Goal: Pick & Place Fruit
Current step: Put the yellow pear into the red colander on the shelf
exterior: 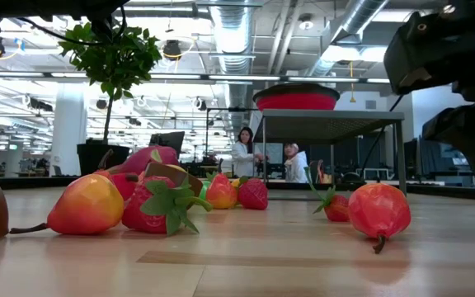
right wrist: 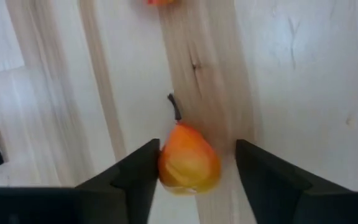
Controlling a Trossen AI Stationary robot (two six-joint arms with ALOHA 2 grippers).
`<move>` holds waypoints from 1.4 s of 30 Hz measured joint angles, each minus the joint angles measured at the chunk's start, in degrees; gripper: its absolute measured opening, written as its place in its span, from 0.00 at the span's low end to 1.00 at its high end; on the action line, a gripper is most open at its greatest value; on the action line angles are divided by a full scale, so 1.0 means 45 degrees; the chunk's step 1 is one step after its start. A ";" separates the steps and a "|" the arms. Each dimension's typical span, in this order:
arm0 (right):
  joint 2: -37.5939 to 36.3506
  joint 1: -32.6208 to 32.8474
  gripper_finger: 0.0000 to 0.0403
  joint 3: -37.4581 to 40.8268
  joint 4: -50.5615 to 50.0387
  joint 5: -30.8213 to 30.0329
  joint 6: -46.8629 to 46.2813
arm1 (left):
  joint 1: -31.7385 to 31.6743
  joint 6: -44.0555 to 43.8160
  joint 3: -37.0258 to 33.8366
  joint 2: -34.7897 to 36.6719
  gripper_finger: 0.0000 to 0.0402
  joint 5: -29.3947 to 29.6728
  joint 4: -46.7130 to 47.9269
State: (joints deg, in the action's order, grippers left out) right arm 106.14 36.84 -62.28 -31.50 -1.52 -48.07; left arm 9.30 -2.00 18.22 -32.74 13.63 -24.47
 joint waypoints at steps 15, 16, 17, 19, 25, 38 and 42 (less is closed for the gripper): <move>0.0027 -0.0677 0.21 -0.1798 -0.0509 0.0005 0.0488 | 0.0000 0.0000 0.0000 -0.0002 0.01 0.0000 -0.0002; 0.0027 -0.0735 0.21 -0.2085 -0.0825 0.0003 0.0601 | 0.0000 0.0000 0.0000 0.0001 0.01 0.0000 0.0000; 0.0027 -0.0772 0.21 -0.2395 -0.1137 0.0003 0.0723 | 0.0000 0.0000 0.0000 -0.0001 0.01 0.0000 -0.0005; 0.0027 -0.0867 0.21 -0.3072 -0.1835 0.0002 0.1046 | 0.0000 0.0000 0.0000 -0.0002 0.01 0.0000 -0.0001; 0.0022 -0.1260 0.21 -0.5324 -0.4223 0.0000 0.2198 | 0.0000 0.0000 0.0000 -0.0001 0.01 0.0000 0.0000; -0.2451 -0.2778 0.20 -0.8412 -0.7788 -0.0676 0.3853 | 0.0000 0.0000 0.0000 -0.0003 0.01 0.0000 0.0000; -0.3728 -0.3383 0.20 -0.8408 -0.8469 -0.1563 0.4547 | 0.0000 0.0000 0.0000 -0.0004 0.01 0.0000 0.0000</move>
State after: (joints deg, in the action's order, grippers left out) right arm 89.36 21.62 -100.12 -69.61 -8.55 -27.61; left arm 9.30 -2.00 18.22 -32.75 13.63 -24.47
